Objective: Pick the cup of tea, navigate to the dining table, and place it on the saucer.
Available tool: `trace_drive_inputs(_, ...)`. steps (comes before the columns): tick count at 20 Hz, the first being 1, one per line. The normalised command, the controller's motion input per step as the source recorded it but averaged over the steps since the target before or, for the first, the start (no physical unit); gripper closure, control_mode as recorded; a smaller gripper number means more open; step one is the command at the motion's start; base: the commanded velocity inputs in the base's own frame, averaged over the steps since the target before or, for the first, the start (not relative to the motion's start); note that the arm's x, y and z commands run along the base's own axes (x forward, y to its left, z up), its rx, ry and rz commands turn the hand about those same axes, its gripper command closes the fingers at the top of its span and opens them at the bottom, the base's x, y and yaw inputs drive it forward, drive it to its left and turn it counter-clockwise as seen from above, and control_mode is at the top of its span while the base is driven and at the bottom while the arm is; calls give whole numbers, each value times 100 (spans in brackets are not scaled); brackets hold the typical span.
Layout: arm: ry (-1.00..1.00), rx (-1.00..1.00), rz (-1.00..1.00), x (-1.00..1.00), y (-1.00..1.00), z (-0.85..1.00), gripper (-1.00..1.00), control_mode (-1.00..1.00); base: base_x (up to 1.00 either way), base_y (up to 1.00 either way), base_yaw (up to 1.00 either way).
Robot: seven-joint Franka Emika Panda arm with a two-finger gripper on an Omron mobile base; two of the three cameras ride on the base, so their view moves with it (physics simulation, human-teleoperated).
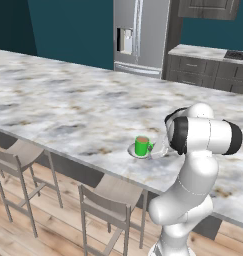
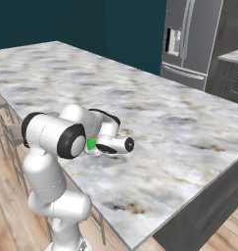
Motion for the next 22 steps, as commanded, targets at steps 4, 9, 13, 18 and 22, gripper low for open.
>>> trace_drive_inputs(4, 0, -1, 0, 5, 0, -2, 100, -100, 0, 0, 0)
trace_drive_inputs(9, 0, 0, 0, 0, 0, 0, 100, -100, 0, 0, 0)
trace_drive_inputs(13, 0, 0, 0, 0, 0, 0, -100, -100, 0, 0, 0)
trace_drive_inputs(18, 0, 0, 0, 0, 0, 0, -100, -100, 0, 0, 0)
trace_drive_inputs(22, 0, 0, 0, 0, 0, 0, -100, -100, 0, 0, 0)
